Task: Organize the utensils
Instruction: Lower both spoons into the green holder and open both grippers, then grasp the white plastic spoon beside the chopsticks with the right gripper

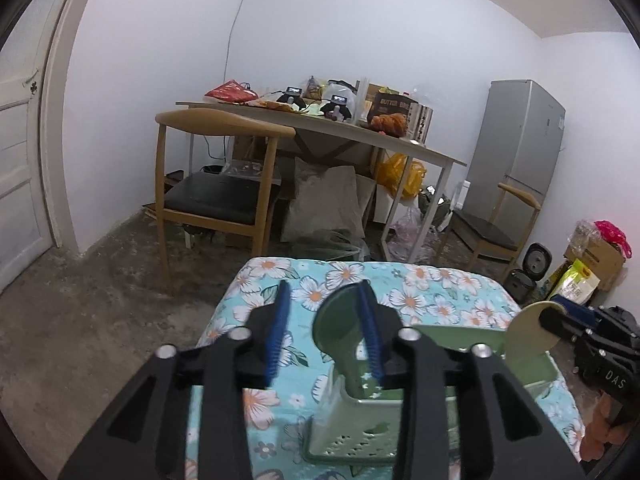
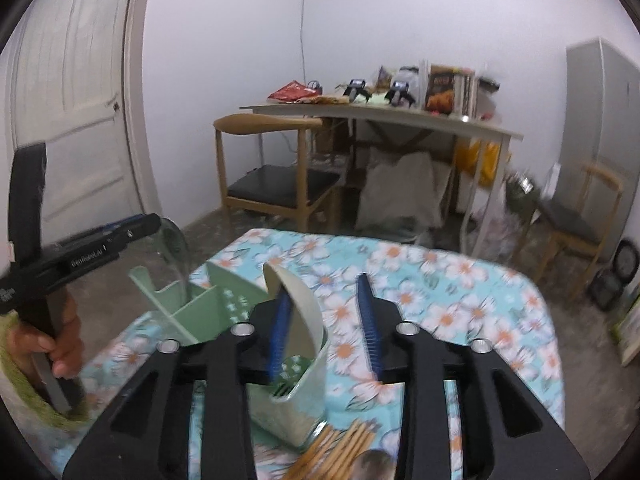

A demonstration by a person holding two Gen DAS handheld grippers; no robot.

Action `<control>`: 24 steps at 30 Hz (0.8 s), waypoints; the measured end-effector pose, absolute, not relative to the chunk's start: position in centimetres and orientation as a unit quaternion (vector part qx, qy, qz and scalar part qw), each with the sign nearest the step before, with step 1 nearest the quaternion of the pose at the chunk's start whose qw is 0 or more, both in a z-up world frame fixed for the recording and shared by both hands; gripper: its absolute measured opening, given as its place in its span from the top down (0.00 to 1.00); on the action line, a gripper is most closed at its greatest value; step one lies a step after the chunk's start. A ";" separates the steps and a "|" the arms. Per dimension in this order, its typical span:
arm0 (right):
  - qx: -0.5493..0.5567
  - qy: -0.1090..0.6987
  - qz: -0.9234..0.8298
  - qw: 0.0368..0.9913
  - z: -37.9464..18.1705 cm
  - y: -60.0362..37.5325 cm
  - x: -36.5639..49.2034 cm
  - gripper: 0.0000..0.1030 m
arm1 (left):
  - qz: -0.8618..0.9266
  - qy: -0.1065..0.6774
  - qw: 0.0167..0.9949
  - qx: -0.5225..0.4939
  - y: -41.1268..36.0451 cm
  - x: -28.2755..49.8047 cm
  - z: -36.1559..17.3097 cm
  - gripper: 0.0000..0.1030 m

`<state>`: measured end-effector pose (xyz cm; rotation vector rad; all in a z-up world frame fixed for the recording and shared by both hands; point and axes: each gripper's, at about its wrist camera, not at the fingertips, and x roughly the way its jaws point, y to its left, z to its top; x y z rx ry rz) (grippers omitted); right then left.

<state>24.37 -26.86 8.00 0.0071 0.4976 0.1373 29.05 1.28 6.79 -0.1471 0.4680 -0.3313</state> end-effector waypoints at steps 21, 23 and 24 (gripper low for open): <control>0.221 0.301 0.102 0.922 6.3 -34.5 15.2 0.50 | -0.249 0.251 0.933 -0.065 1.4 19.1 7.6 0.18; 0.243 0.329 0.088 0.908 4.5 -35.4 14.0 0.50 | -0.262 0.285 0.920 -0.062 0.8 18.0 6.2 0.16; 0.249 0.339 0.082 0.903 3.8 -35.6 13.6 0.50 | -0.266 0.304 0.913 -0.059 0.4 17.4 5.4 0.16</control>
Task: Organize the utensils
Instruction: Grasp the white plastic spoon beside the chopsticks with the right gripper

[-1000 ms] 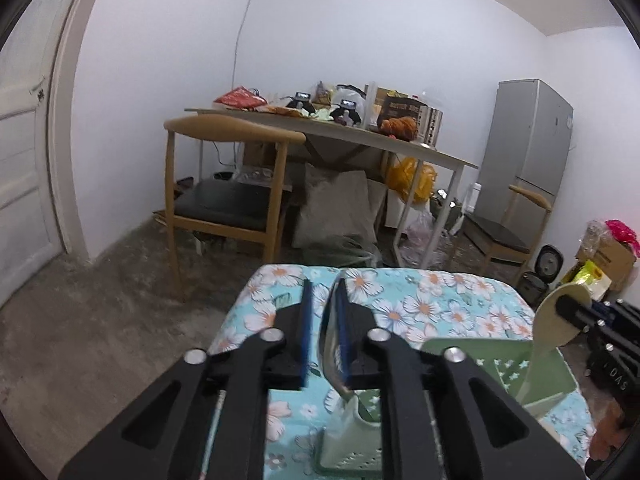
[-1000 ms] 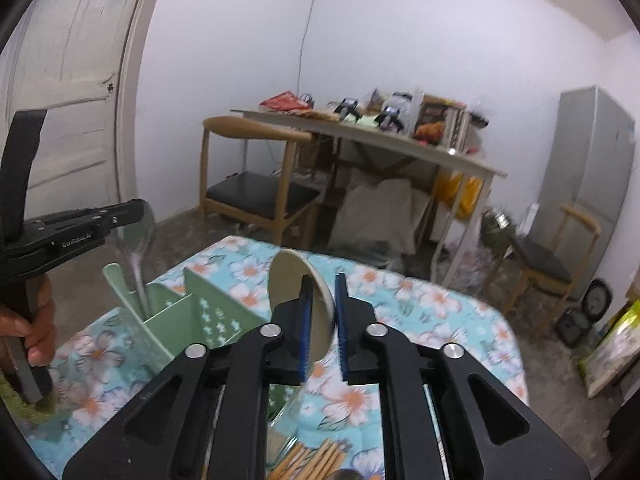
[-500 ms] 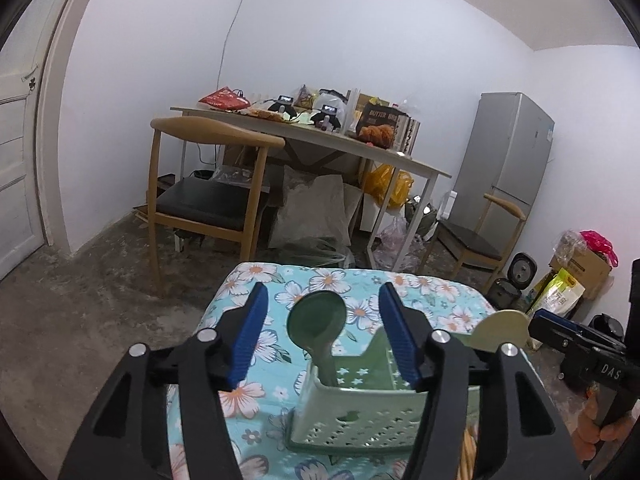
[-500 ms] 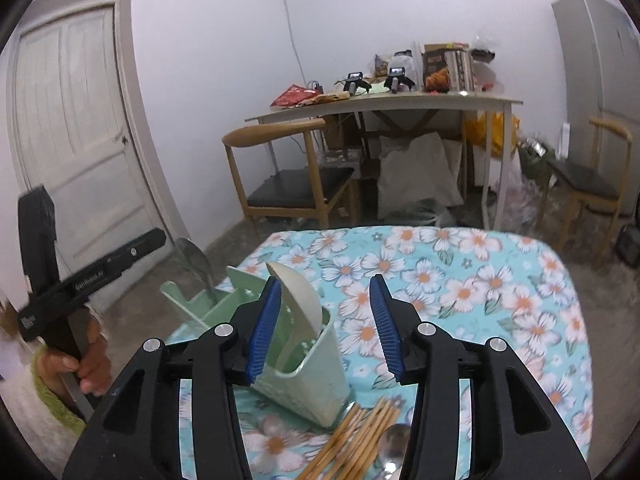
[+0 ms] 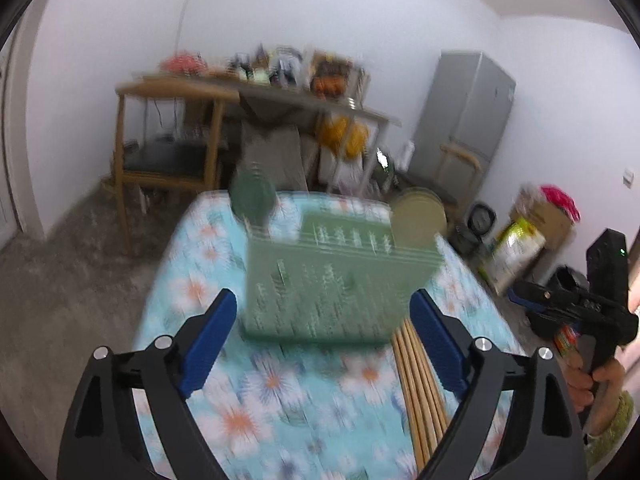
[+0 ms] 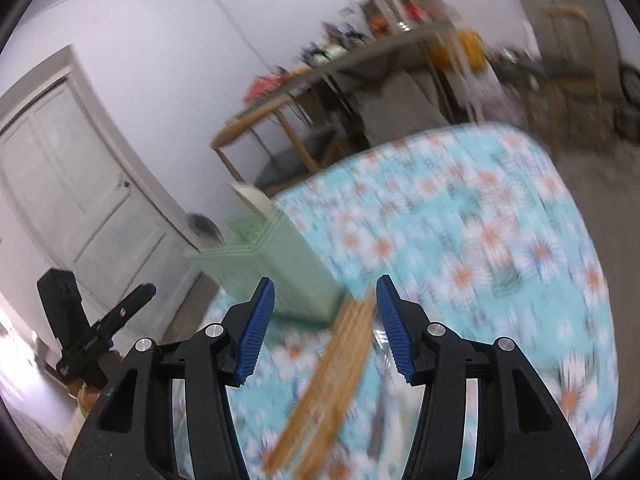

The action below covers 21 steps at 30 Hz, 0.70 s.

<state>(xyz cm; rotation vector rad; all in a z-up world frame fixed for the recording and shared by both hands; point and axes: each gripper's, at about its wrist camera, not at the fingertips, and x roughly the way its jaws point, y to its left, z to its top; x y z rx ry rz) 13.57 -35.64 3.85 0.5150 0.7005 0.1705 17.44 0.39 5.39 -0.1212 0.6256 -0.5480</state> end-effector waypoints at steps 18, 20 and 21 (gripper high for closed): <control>0.322 0.459 0.005 0.828 -6.1 -36.8 13.5 0.74 | -0.240 0.496 0.834 -0.026 -4.0 15.1 -5.6 0.05; 0.332 0.459 0.005 0.824 -6.4 -37.0 13.5 0.83 | -0.240 0.497 0.834 -0.022 -4.1 15.1 -5.7 0.05; 0.337 0.458 0.007 0.822 -6.5 -37.1 13.3 0.87 | -0.240 0.496 0.834 -0.022 -4.1 15.1 -5.6 0.05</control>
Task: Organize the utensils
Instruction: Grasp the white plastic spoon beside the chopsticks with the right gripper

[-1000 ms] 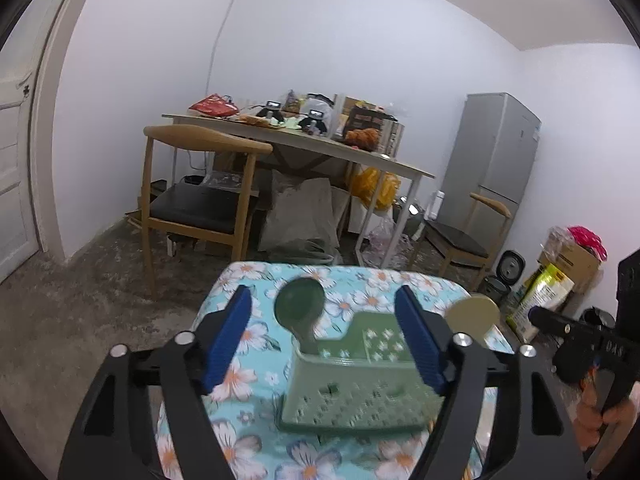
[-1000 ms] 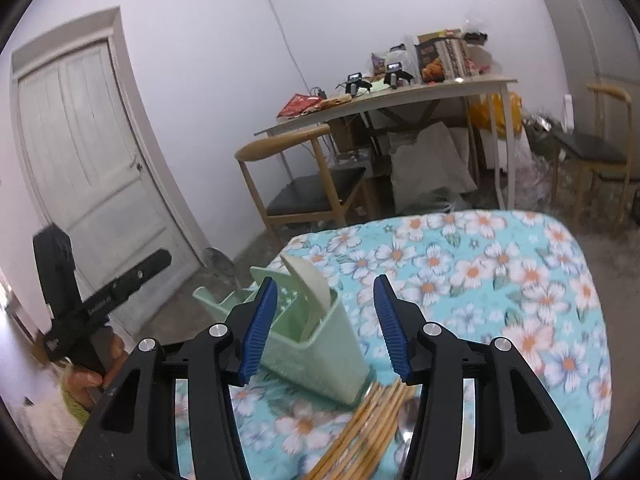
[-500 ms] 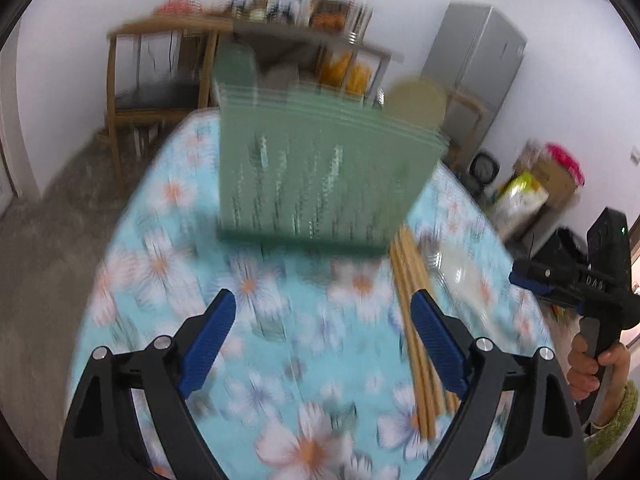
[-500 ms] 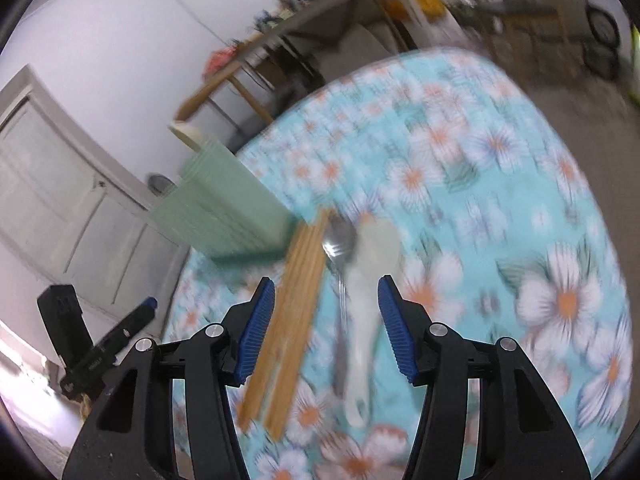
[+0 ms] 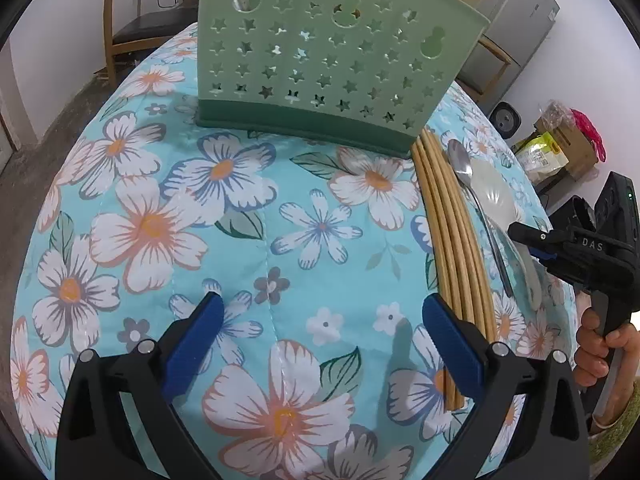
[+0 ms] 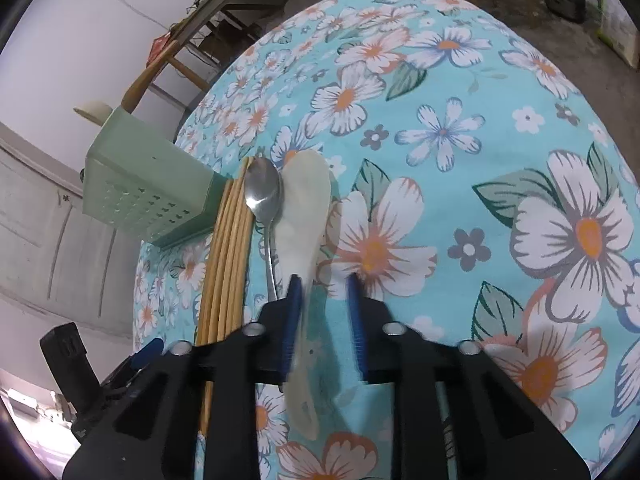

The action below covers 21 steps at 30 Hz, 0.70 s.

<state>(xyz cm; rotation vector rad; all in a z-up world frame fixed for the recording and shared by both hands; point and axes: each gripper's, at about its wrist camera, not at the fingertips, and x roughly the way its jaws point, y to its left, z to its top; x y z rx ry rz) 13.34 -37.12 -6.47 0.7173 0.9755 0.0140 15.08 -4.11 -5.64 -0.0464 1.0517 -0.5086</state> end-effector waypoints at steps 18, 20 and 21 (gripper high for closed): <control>0.356 0.451 -0.018 0.818 -6.3 -37.9 10.6 0.97 | -0.253 0.495 0.829 -0.063 -2.4 15.5 -5.5 0.05; 0.359 0.451 -0.019 0.817 -6.2 -37.9 10.4 0.98 | -0.253 0.495 0.829 -0.060 -2.4 15.4 -5.5 0.05; 0.360 0.450 -0.019 0.817 -6.2 -37.9 10.3 0.98 | -0.254 0.496 0.828 -0.059 -2.4 15.5 -5.4 0.05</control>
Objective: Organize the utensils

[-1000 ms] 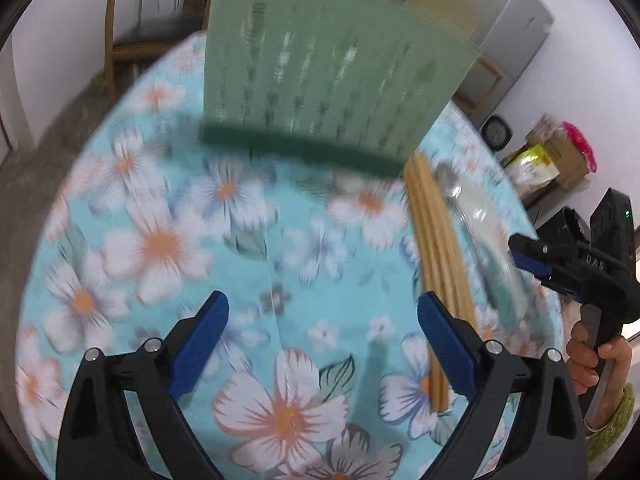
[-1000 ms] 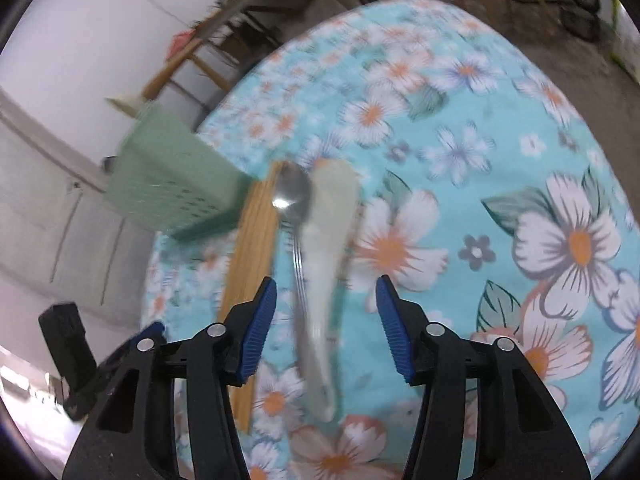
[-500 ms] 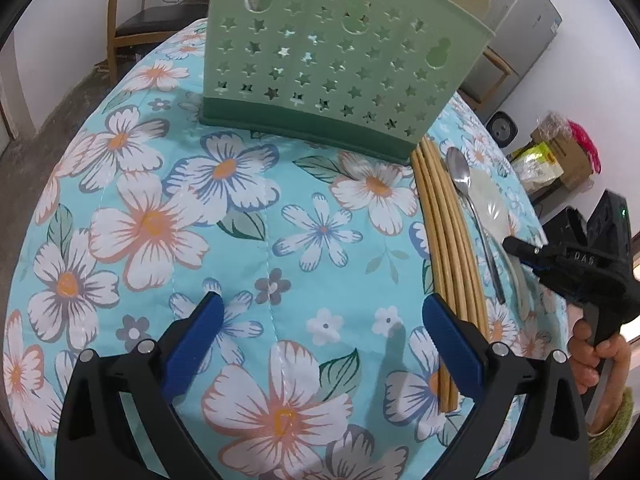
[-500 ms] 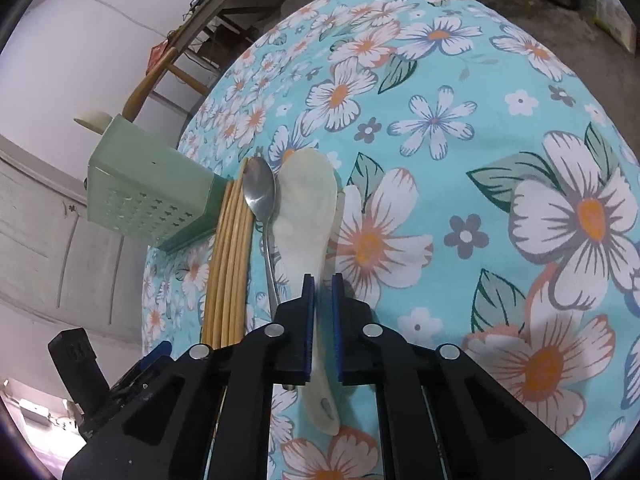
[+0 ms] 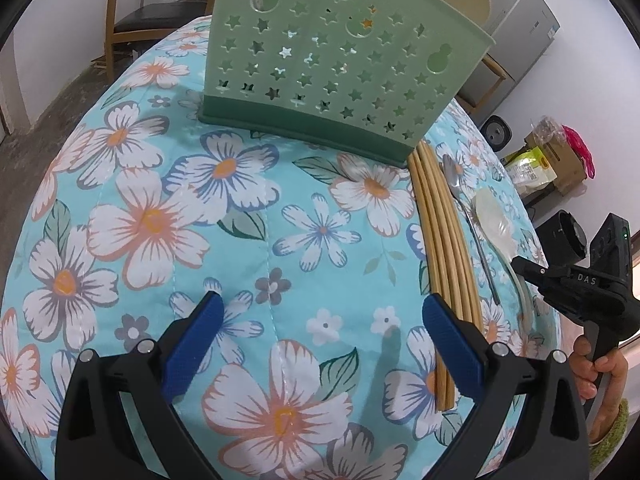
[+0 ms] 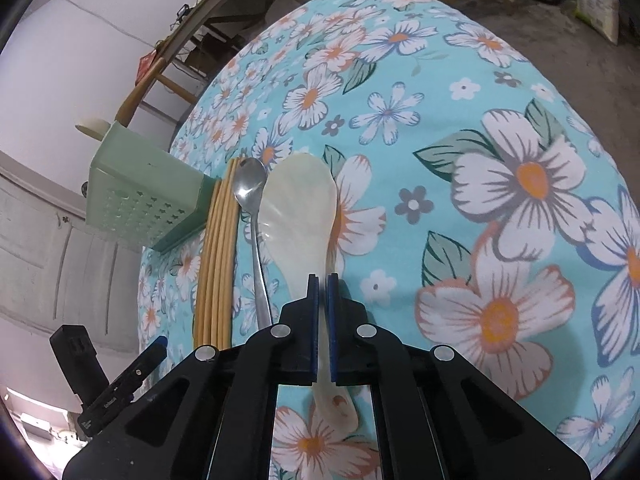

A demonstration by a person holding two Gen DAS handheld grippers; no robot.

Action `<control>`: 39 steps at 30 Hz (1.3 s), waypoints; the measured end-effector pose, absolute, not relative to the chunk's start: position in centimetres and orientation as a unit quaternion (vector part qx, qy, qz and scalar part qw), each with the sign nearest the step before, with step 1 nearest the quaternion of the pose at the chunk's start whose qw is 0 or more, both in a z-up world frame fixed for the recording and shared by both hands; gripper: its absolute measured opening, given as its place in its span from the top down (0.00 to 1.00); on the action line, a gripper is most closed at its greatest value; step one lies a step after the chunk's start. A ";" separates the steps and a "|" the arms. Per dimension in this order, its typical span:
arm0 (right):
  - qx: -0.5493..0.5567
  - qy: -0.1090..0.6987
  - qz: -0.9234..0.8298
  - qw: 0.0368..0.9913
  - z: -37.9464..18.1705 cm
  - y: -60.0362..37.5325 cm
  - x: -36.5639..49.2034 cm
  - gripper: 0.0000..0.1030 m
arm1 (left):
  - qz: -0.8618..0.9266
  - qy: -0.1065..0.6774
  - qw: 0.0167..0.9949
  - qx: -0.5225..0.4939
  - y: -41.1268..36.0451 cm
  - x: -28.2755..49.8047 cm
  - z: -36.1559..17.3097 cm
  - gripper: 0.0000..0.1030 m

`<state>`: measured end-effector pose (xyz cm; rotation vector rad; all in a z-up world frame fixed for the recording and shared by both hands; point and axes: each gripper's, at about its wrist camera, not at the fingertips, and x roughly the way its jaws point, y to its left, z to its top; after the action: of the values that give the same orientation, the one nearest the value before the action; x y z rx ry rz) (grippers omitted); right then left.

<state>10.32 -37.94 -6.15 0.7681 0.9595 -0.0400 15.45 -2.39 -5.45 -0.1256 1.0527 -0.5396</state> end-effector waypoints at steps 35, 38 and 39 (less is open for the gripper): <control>0.377 0.521 0.211 0.737 -7.2 -21.3 15.6 0.94 | -0.283 0.440 0.838 -0.153 5.5 13.7 -2.1 0.34; 0.355 0.537 0.226 0.731 -7.5 -20.2 15.8 0.87 | -0.285 0.453 0.829 -0.159 5.5 13.8 -2.9 0.42; 0.351 0.536 0.226 0.734 -7.4 -20.2 15.7 0.78 | -0.286 0.459 0.826 -0.161 5.4 14.0 -3.2 0.43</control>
<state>15.67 -20.23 -7.38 0.7719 1.1789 0.4960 13.97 5.37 -3.18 -0.3420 0.9745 -0.6071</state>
